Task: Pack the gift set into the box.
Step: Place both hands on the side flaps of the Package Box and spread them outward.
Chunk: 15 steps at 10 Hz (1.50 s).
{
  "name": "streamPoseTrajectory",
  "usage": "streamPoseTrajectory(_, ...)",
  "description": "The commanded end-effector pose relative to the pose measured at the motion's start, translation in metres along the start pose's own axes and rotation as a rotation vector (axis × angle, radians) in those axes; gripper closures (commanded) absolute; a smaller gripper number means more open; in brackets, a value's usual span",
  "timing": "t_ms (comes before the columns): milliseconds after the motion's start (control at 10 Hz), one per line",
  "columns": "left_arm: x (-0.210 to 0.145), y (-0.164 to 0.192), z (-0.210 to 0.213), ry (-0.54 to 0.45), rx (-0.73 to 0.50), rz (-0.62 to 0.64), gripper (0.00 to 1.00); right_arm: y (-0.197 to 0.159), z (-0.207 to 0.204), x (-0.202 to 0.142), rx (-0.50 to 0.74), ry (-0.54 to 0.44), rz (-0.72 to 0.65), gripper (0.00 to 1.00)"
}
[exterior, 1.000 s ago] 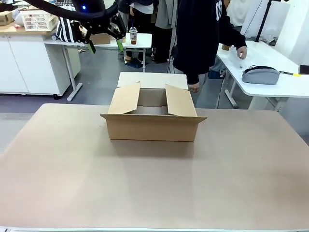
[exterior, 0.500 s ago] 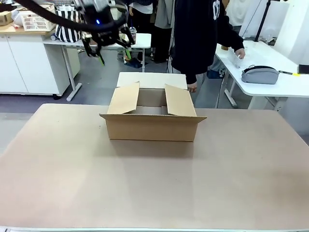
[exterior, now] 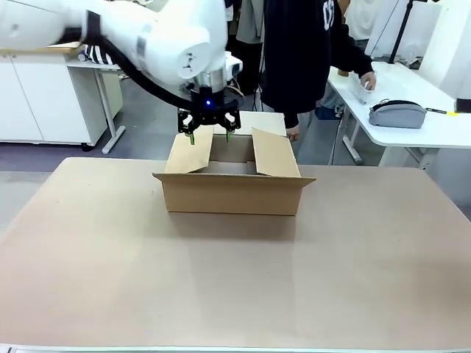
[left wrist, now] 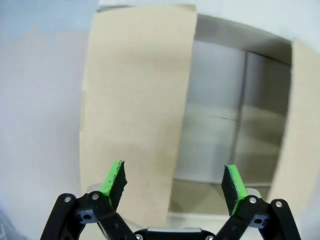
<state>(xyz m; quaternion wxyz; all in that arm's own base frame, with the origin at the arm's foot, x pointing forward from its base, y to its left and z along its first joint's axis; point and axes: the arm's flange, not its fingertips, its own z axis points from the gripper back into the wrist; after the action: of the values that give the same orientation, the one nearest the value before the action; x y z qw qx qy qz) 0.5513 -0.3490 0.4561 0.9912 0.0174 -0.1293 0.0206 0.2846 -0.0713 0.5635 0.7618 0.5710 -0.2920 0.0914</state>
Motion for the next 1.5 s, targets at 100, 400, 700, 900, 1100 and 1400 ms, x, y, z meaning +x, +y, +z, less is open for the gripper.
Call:
streamPoseTrajectory(100,0.035,-0.019,-0.025,0.029,0.179,-0.086,0.0,0.0,-0.001,0.004,0.021,-0.016,0.028,0.0)
streamPoseTrajectory(400,0.044,-0.029,-0.046,0.003,0.256,-0.105,0.0,0.0,-0.001,0.004,0.021,-0.016,0.028,0.0)
streamPoseTrajectory(700,0.043,-0.032,-0.054,0.009,0.432,-0.144,0.0,0.0,-0.001,0.004,0.021,-0.016,0.028,0.0)
streamPoseTrajectory(900,0.044,-0.026,-0.058,0.032,0.474,-0.137,0.0,0.0,-0.001,0.004,0.021,-0.016,0.028,0.0)
streamPoseTrajectory(1100,0.044,-0.015,-0.043,0.014,0.442,-0.13,0.0,0.0,-0.001,0.004,0.021,-0.016,0.028,0.0)
streamPoseTrajectory(1400,0.047,0.009,-0.022,-0.014,0.452,-0.092,0.0,0.0,-0.001,0.004,0.021,-0.016,0.028,0.0)
